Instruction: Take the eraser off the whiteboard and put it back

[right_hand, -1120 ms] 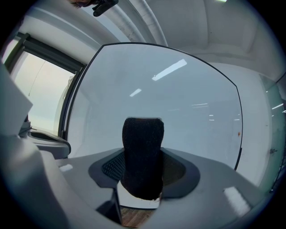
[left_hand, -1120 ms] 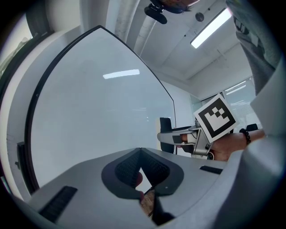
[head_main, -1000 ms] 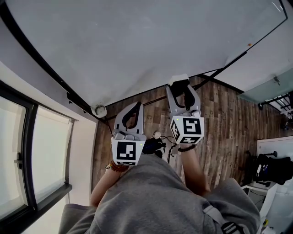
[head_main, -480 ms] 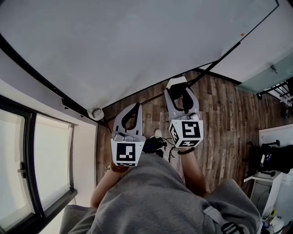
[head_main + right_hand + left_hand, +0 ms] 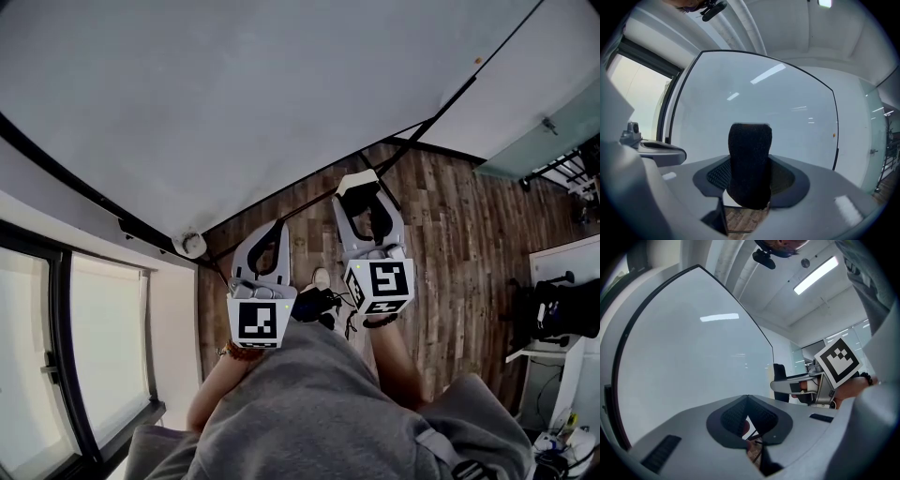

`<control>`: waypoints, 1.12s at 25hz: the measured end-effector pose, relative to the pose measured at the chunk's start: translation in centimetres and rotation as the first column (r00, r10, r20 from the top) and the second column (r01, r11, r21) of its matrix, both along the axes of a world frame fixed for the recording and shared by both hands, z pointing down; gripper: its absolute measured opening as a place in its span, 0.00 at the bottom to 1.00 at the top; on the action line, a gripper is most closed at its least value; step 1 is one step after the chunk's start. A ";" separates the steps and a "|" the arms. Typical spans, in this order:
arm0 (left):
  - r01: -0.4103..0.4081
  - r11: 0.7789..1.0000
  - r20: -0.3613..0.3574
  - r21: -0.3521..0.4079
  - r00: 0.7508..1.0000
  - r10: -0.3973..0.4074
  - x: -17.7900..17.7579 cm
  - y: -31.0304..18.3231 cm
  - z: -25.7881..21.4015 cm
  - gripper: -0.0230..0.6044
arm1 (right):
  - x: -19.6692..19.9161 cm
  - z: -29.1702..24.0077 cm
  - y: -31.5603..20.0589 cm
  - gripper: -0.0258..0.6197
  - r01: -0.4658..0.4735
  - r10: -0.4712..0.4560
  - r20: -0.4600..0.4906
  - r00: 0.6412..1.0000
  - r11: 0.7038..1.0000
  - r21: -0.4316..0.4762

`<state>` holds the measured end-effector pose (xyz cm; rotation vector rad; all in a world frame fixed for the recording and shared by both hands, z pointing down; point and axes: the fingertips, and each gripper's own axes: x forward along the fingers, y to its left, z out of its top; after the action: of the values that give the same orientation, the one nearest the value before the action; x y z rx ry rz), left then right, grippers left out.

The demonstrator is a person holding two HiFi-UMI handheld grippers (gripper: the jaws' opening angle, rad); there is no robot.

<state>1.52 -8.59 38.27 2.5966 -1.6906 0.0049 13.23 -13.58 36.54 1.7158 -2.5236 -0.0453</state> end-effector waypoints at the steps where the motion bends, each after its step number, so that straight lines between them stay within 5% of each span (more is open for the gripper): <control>1: -0.001 1.000 -0.005 -0.002 1.000 0.001 0.1 0.1 0.1 0.05 | 0.1 0.0 0.2 0.40 -0.003 0.003 -0.001 1.000 1.000 0.000; 28: 0.027 0.999 0.024 0.041 0.999 -0.028 -0.3 1.8 -0.2 0.05 | 1.3 0.1 2.1 0.40 -0.010 0.010 0.011 1.000 1.000 0.005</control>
<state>1.26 -6.83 38.08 2.6128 -1.7531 0.0018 14.51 -11.46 36.67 1.7350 -2.5245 -0.0416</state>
